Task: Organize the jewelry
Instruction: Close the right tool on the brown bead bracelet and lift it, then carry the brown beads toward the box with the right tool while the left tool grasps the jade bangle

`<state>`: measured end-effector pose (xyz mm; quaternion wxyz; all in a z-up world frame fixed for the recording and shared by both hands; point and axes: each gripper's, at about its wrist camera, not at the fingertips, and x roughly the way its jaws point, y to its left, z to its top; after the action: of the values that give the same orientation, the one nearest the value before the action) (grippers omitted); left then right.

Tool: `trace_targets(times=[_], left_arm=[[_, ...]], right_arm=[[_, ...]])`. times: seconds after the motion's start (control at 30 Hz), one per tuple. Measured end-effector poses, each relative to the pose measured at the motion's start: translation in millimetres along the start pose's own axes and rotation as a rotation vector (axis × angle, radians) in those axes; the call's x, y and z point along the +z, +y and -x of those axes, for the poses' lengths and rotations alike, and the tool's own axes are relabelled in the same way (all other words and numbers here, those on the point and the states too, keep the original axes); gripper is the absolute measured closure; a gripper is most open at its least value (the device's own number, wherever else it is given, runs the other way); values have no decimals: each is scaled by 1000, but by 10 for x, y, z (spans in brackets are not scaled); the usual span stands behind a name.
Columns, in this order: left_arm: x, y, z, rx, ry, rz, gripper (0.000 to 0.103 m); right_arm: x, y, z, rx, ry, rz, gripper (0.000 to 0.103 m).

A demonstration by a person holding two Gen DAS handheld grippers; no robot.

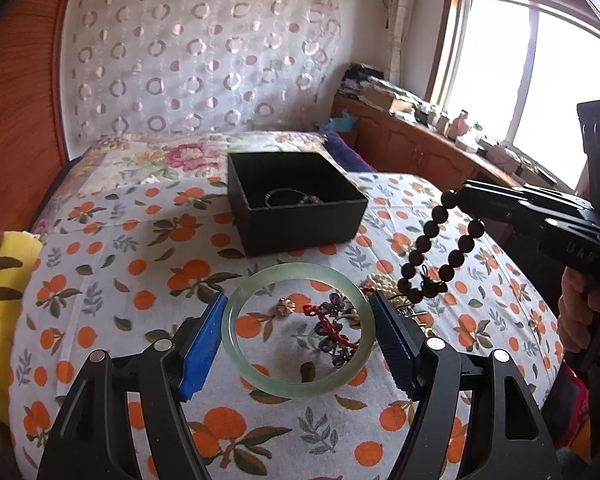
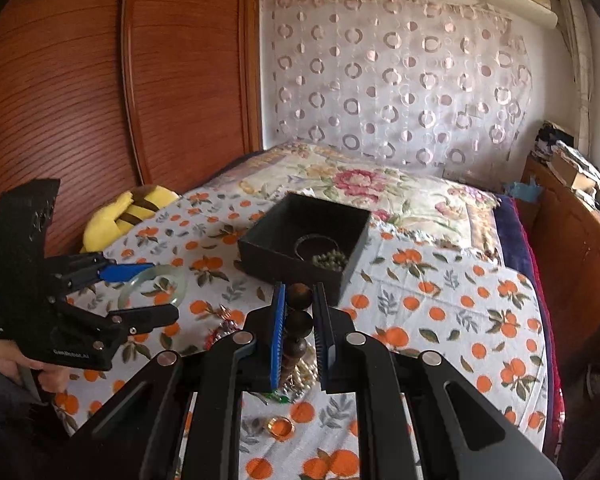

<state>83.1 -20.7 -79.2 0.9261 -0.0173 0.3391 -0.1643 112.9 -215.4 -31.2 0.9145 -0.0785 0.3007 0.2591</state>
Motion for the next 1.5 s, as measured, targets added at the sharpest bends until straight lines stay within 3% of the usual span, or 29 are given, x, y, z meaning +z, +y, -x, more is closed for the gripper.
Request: trace_targets(times=[0.23,0.47,0.7,1.17,1.5], left_arm=[[-17,-182,-296,22,76,-74,34],[-74,-225,-470,80,138,-113,34],[-120,-190,-559,82,169,-110,34],[61,-241,-384,59,84,-117,34],[397,-141,-322,74,42,-122,34]], right_arm=[[-201,-185,-179,-20,50,-50,88],[-234,-329,-128,-32,33,-75,88],[-223,-441,-52,-55,8,-92,88],[-107,-451,-2,-59,-17,-74,88],[374,-359,-119,-28,-76,-13,88]])
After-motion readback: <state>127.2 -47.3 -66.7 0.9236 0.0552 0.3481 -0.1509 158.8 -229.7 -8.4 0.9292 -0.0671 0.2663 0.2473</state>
